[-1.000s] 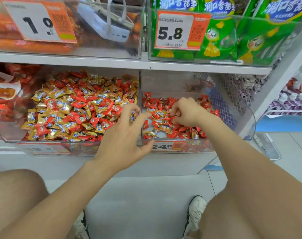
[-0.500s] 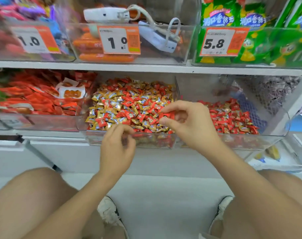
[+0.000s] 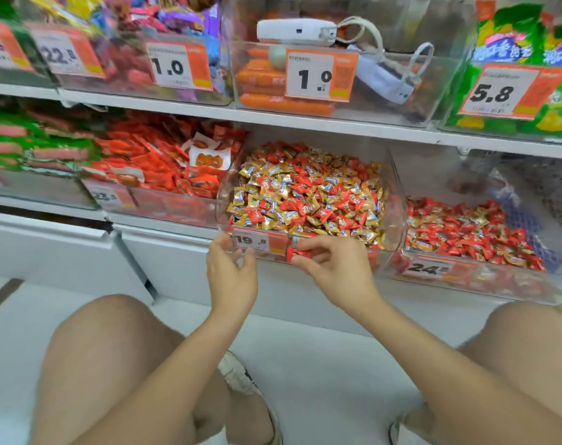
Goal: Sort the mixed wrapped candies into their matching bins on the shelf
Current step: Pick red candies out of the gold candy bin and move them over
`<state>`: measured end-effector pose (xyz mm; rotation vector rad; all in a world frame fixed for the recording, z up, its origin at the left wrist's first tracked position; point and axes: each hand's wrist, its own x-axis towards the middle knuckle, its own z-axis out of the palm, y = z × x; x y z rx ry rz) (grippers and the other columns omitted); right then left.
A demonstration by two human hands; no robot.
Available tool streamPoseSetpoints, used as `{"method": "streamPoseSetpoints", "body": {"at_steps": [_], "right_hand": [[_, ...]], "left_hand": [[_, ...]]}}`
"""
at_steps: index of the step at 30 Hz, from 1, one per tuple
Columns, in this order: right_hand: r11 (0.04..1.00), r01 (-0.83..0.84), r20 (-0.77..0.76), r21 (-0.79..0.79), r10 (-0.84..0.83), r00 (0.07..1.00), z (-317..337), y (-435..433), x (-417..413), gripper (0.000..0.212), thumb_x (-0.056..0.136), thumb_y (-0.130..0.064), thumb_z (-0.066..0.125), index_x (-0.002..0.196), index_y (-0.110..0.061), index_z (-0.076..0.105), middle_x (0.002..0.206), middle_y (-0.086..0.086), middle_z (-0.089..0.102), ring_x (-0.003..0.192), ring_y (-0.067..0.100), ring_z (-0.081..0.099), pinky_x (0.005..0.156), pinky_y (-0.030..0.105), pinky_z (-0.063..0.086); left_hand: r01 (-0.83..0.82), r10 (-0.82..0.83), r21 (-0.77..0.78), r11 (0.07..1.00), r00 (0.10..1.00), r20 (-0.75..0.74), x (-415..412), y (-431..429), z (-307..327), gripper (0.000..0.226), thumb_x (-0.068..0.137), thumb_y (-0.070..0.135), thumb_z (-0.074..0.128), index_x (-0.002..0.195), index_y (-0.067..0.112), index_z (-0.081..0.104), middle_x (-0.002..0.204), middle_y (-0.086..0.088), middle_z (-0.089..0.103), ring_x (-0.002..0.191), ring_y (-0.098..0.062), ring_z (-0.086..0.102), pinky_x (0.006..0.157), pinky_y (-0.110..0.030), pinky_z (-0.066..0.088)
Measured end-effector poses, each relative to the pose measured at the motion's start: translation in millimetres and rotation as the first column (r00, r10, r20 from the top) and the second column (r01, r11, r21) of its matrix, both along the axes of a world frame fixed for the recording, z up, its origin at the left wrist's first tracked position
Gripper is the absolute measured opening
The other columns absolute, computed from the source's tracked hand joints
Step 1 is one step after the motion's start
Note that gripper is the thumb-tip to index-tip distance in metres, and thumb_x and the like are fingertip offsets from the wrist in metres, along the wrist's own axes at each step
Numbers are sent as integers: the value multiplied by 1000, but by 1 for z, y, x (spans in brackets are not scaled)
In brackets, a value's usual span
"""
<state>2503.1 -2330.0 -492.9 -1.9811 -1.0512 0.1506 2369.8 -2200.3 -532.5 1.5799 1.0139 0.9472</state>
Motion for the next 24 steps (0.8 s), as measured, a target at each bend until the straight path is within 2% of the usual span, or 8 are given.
{"method": "streamPoseSetpoints", "body": {"at_steps": [4,7,9,11,13,17,19,24], "right_hand": [[999,38,-11,20,-38,999,-6,14,0,14,79,-28,93,88,-27,82,78,-18,74,71,4,70,74,24,57],[999,40,-3,-10,-40,999,-9,19,1,14,83,-24,90,96,-23,83,79,-21,72,73,2,70,74,12,51],[999,35,-11,-21,-35,999,-10,20,0,14,87,-19,86,100,-20,84,81,-20,70,78,-3,70,73,3,44],[999,22,-13,-23,-23,1000,-10,19,0,14,90,-15,82,103,-17,83,82,-18,71,79,-7,71,76,2,44],[1000,19,-20,-13,-19,1000,-10,19,-1,13,91,-13,81,103,-17,82,81,-19,71,79,-7,71,77,5,49],[999,38,-34,12,-37,999,-11,19,-3,9,86,-19,87,94,-19,83,81,-15,76,74,-1,72,76,15,57],[999,37,-26,1,-37,999,-12,20,-6,9,85,-23,89,91,-21,83,78,-16,75,71,0,72,75,17,57],[999,52,5,-14,-52,999,-13,22,-8,9,85,-25,88,92,-19,84,72,-21,70,73,-1,70,76,9,50]], "left_hand": [[-7,8,23,1000,999,-39,3,-3,-9,44,103,21,62,144,15,49,136,3,55,104,11,58,98,-26,50],[-40,42,23,999,997,-57,3,7,-9,26,102,25,64,126,20,54,124,6,60,92,8,61,77,-8,44],[-58,57,-24,998,997,-44,2,16,-8,20,102,30,64,118,20,55,115,7,63,94,-1,63,74,-12,43],[-64,62,-96,993,998,-20,1,21,-9,17,102,34,65,112,22,58,107,8,66,97,-10,65,78,-22,47],[-54,55,-170,984,999,2,0,24,-10,14,100,38,66,105,28,58,101,0,71,93,-16,67,76,-31,48],[-81,111,-336,938,991,73,-4,21,0,28,97,40,72,109,16,63,99,-6,74,79,-10,65,61,-21,43],[-86,127,-385,919,988,82,-6,22,5,32,96,37,75,112,10,66,100,-7,76,81,-7,65,64,-21,40],[-85,117,-393,915,991,59,-9,23,10,35,93,37,78,110,9,67,97,-5,77,88,-8,71,67,-22,41]]}}
